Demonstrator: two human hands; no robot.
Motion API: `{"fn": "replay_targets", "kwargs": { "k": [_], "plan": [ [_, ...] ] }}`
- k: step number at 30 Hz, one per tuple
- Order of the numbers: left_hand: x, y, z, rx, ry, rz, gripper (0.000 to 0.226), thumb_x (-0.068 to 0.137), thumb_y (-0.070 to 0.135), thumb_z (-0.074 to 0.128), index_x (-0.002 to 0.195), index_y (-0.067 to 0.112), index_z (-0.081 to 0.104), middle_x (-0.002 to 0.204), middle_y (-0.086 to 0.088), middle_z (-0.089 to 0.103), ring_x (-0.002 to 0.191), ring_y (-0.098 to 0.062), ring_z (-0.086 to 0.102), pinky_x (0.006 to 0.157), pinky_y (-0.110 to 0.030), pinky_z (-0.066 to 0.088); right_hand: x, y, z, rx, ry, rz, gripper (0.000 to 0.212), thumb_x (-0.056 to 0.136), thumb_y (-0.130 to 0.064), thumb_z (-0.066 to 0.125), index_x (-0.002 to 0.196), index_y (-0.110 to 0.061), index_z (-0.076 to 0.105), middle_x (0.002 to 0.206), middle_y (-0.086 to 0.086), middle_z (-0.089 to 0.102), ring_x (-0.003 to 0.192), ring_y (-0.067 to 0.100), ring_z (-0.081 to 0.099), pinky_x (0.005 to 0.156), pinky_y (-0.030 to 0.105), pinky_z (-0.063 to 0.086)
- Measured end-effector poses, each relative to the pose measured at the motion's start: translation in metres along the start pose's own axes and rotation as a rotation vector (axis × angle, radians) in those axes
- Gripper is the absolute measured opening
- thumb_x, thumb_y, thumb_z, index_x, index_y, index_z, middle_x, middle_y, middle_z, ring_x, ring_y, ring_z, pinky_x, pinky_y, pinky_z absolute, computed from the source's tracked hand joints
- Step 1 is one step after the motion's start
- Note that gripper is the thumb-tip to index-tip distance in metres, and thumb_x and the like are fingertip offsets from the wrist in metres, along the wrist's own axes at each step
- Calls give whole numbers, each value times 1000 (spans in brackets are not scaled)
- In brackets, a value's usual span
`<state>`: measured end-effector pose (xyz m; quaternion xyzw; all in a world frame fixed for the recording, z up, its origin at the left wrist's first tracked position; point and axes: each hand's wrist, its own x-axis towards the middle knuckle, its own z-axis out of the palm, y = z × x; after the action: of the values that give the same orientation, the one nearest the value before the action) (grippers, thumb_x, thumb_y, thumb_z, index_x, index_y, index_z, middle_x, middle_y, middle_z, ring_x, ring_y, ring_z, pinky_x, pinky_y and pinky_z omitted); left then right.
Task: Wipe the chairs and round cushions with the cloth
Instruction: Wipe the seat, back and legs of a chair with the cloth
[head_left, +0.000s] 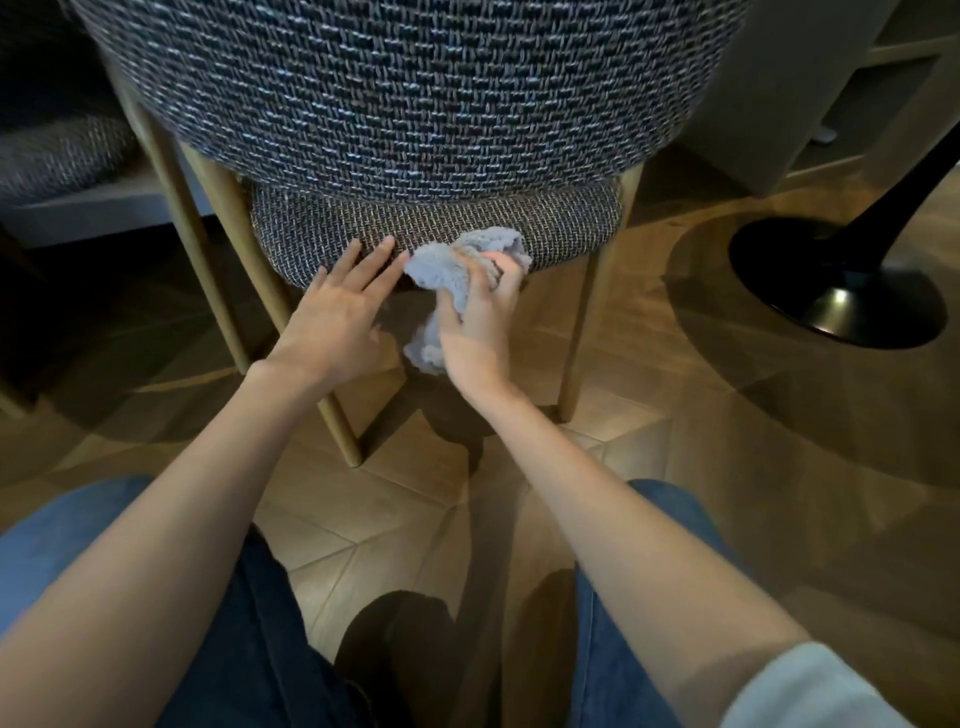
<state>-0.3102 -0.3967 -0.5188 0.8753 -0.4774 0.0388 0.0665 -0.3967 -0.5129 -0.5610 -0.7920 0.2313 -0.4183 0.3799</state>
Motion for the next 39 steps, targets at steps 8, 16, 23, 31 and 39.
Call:
{"fn": "replay_targets", "kwargs": {
  "k": [8,16,23,31,39],
  "plan": [
    [-9,3,-1,-118,16,-41,75,94,5,52,154,25,10,161,-2,-3,147,-28,-9,118,-45,3,26,31,-43,-174,126,24,41,81,-11,63,121,-5,61,129,24,39,122,41,40,108,47,33],
    [-25,-22,-17,-266,13,-57,62,94,7,54,150,15,29,156,-1,28,143,-17,25,114,-26,23,4,11,-11,-134,-175,-122,47,80,-11,71,125,-10,57,134,18,34,129,36,33,107,25,22],
    [-55,-16,-46,-1104,-222,-398,29,87,58,47,111,43,54,123,3,60,110,-10,56,94,-35,49,-8,-21,-12,-92,-583,-275,95,69,-26,81,147,-12,28,146,7,19,135,25,19,112,33,21],
    [-67,-68,-46,-1029,179,-680,24,89,16,65,112,11,61,98,-4,66,92,-14,66,81,-28,57,-1,-60,25,174,-703,-207,54,90,7,46,141,-10,44,148,-2,32,130,-12,22,108,4,20],
    [-20,-118,-51,-1035,636,-790,28,90,10,56,116,19,55,86,3,61,79,-9,59,88,-38,53,21,-92,100,210,-782,-101,68,92,16,35,153,-10,20,161,-2,10,147,10,10,120,33,22]
  ]
}}
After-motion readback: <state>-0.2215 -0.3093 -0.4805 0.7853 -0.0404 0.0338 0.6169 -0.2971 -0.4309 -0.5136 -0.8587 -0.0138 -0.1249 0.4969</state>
